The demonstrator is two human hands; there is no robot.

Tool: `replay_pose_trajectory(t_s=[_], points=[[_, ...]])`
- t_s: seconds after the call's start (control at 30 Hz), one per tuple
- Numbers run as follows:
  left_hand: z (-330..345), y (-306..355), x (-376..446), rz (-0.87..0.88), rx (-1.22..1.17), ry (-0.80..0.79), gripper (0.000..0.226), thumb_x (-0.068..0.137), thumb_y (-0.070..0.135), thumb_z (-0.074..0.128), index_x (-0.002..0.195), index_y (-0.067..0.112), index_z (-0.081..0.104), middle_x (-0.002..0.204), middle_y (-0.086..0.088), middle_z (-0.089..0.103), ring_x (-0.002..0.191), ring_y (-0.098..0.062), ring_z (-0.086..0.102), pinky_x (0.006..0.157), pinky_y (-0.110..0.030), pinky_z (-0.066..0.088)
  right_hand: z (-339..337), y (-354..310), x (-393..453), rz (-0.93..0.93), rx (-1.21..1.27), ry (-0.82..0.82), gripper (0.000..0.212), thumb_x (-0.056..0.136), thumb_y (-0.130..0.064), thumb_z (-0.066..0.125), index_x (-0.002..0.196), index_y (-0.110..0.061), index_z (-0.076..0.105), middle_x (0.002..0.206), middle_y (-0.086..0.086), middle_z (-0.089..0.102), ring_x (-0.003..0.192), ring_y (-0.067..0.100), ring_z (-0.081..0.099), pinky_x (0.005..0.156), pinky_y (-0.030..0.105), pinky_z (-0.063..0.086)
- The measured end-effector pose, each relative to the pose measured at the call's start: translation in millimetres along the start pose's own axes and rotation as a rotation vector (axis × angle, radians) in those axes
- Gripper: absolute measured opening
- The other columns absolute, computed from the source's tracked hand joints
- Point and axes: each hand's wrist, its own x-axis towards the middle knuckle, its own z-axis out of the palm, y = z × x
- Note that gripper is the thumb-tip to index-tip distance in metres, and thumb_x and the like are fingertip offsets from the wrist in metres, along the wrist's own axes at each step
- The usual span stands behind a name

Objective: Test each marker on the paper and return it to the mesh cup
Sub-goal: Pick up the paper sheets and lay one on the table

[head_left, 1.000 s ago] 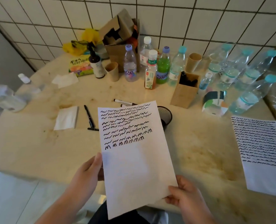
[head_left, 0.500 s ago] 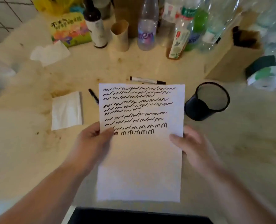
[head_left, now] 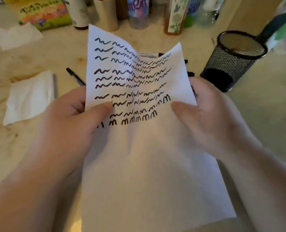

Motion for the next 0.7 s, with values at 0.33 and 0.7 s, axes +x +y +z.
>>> replay_pose_trajectory(t_s=[0.33, 0.7], points=[[-20, 11, -1, 0.010, 0.070, -0.033, 0.041, 0.069, 0.024, 0.072, 0.108, 0.030, 0.066, 0.090, 0.007, 0.076, 0.081, -0.022, 0.073, 0.078, -0.048, 0.059, -1, -6, -28, 0.159, -0.072, 0.034, 0.024, 0.077, -0.015, 0.069, 0.099, -0.020, 0.064, 0.083, -0.002, 0.071, 0.062, 0.005, 0.066, 0.047, 0.020, 0.046], [-15, 23, 34, 0.162, 0.559, -0.263, 0.076, 0.075, 0.028, 0.080, 0.137, 0.052, 0.042, 0.122, 0.002, 0.058, 0.091, -0.012, 0.056, 0.068, -0.030, 0.046, -28, 7, -69, 0.262, -0.264, -0.173, 0.051, 0.066, -0.019, 0.071, 0.113, -0.033, 0.057, 0.093, -0.012, 0.074, 0.083, 0.010, 0.070, 0.066, 0.031, 0.056]])
